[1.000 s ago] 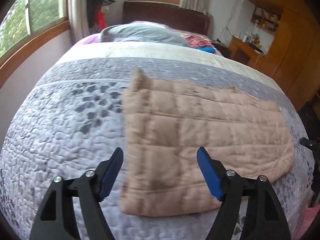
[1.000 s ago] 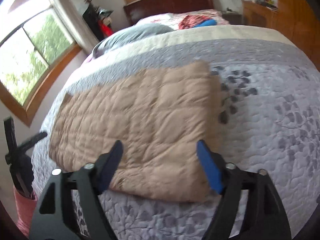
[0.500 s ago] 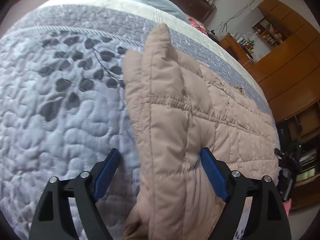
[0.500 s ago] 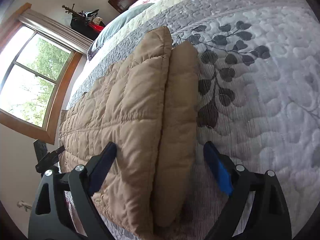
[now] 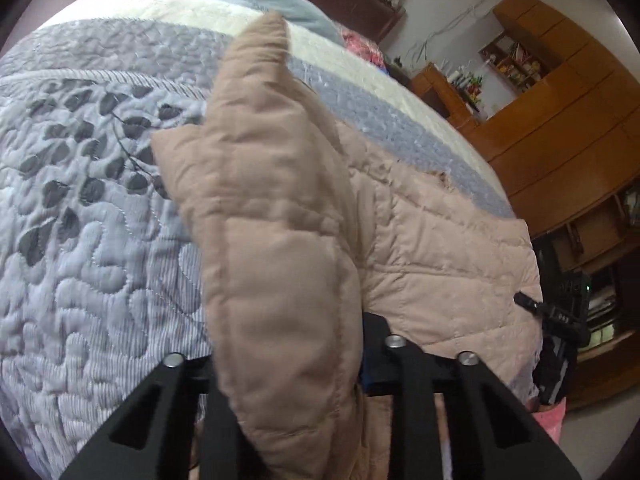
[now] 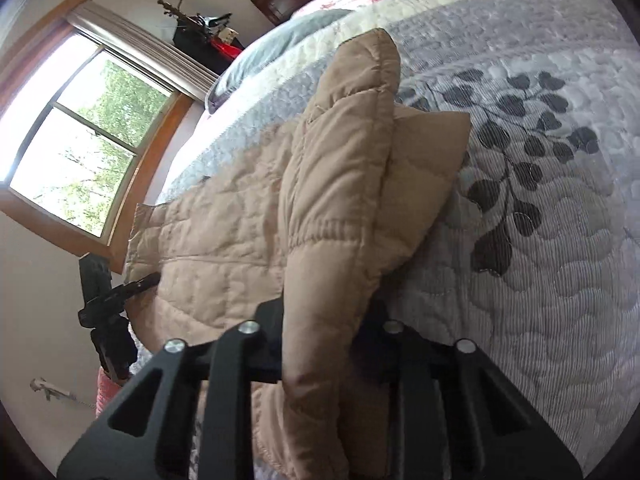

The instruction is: Fold large clothes

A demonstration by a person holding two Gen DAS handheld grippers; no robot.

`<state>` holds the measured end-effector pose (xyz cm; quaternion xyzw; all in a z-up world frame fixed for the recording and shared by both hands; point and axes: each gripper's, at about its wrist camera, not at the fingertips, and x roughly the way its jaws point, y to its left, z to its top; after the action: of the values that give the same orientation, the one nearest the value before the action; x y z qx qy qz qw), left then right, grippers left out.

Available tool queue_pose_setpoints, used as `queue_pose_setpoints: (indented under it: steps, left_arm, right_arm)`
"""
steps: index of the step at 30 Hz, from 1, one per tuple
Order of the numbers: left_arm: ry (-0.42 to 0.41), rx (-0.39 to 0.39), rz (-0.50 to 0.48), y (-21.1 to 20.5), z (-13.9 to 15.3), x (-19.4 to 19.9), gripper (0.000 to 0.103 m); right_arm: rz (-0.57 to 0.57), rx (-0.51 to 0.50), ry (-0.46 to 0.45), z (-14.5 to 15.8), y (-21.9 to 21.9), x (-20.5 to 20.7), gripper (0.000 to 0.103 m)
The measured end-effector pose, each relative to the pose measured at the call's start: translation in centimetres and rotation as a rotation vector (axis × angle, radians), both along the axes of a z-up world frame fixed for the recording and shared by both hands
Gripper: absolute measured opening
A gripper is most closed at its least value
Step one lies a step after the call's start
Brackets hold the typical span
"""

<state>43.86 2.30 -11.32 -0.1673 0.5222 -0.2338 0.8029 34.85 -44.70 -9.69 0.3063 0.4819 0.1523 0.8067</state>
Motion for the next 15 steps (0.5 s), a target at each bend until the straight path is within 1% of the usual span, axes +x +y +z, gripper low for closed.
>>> queue_pose_setpoints:
  steps: [3,6,8,10,12,15]
  left_arm:
    - [-0.068,0.044,-0.015,-0.4,2.8,-2.3,0.016]
    - [-0.121,0.044,-0.043,-0.1,5.7,-5.1,0.016]
    - [-0.147,0.056,-0.051,0.5,7.5,-7.1,0.016]
    - [-0.165,0.068,-0.058,1.4,9.1,-9.6,0.016]
    - [-0.170,0.070,-0.060,2.6,10.2,-11.8,0.016]
    - [-0.161,0.086,-0.059,3.9,10.6,-14.9,0.017]
  right_arm:
    - [0.027,-0.004,-0.064,3.2,0.7,-1.8,0.017]
    - [0.064,-0.035,-0.125,7.1,1.8,-4.7,0.017]
    - [0.084,-0.044,-0.150,9.1,2.5,-6.8,0.016]
    - [0.103,-0.039,-0.166,10.4,3.0,-8.9,0.016]
    - [0.117,-0.042,-0.165,11.1,3.6,-10.4,0.016]
    - [0.149,-0.041,-0.149,11.2,4.4,-13.3,0.016]
